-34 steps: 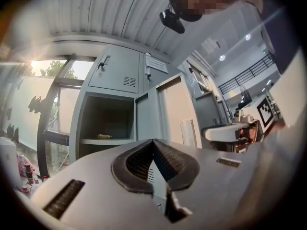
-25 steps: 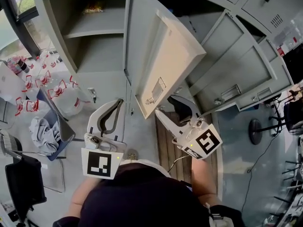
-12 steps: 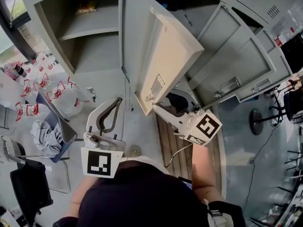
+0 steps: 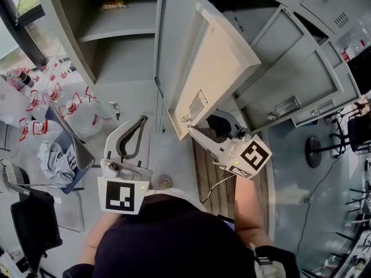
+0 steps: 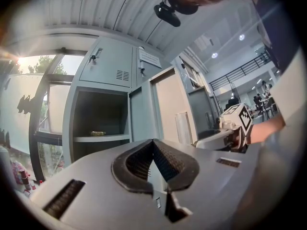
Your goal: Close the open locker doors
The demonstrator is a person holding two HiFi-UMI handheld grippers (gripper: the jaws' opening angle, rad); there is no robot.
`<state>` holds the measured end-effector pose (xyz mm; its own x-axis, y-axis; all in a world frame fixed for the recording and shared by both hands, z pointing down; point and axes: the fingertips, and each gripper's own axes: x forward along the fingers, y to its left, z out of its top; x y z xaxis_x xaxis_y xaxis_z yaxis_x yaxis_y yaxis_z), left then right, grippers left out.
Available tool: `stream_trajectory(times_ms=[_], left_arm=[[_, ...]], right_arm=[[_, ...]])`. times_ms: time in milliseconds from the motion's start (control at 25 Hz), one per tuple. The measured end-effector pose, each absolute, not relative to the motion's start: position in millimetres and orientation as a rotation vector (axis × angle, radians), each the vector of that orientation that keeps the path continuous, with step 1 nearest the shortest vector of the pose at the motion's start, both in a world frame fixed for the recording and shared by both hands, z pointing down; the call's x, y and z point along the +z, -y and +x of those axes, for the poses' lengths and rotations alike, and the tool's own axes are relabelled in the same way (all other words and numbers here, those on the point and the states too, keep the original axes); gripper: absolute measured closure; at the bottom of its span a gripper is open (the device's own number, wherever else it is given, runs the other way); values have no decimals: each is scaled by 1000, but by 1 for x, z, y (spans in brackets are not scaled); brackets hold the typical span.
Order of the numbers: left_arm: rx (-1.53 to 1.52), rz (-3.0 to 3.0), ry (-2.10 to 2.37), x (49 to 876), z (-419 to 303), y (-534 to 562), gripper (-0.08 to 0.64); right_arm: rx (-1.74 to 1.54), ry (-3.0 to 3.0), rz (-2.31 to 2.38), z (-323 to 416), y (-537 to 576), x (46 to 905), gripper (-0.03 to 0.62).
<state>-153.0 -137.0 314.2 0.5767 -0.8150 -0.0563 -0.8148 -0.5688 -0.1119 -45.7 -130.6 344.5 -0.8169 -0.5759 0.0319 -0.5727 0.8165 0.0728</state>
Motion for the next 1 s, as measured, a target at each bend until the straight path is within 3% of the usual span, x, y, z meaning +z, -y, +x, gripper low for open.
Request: stream_trajectory(times_ms=[1000], left_arm=[[45,-2639,-1490,315,-199,134,557]], right_arm=[[-152,2932,891,-129,122,345,436]])
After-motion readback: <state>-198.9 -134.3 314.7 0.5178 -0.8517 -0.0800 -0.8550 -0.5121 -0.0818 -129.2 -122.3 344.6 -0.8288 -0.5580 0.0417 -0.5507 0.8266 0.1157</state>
